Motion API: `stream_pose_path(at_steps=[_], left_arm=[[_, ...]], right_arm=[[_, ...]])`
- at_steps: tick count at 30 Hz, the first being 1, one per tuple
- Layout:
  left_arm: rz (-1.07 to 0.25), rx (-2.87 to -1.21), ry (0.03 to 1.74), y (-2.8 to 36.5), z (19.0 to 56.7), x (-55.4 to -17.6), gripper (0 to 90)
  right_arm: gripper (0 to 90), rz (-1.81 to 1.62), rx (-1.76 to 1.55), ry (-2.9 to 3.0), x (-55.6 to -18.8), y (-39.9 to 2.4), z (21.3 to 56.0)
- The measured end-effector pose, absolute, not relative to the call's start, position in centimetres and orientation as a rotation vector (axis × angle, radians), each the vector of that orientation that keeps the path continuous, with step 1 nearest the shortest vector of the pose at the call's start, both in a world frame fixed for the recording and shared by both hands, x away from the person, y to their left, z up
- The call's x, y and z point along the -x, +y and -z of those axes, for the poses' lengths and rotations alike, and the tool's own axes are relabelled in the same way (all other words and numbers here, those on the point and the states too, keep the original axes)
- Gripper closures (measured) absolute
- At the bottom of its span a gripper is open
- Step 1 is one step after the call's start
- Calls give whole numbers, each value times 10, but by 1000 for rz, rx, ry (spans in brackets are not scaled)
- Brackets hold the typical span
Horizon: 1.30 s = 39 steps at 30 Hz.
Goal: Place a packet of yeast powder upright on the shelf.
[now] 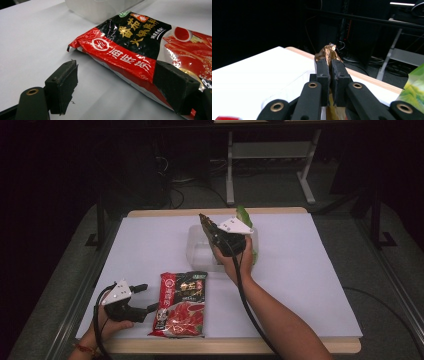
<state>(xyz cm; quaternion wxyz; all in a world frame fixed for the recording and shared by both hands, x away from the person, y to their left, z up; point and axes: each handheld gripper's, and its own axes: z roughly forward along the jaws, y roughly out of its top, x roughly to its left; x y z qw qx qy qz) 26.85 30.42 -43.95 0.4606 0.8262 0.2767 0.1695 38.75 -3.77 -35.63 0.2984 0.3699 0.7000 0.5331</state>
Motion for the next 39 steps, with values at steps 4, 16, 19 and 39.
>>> stream_pose_path(at_steps=[4, 16, 19, 39], left_arm=[[-423, -2034, 682, 304, 439, -268, 196], [-422, -2049, 682, 302, 440, -267, 197], [-415, -2046, 685, 303, 440, -266, 200], [-406, -2035, 684, 306, 440, -268, 202]], right_arm=[[825, -1409, -968, 1924, -382, -46, 354], [898, -1331, -857, 2084, -377, -59, 347], [900, -1347, -853, 2072, -374, -61, 344], [900, -1313, -1080, 1841, -427, -51, 314]])
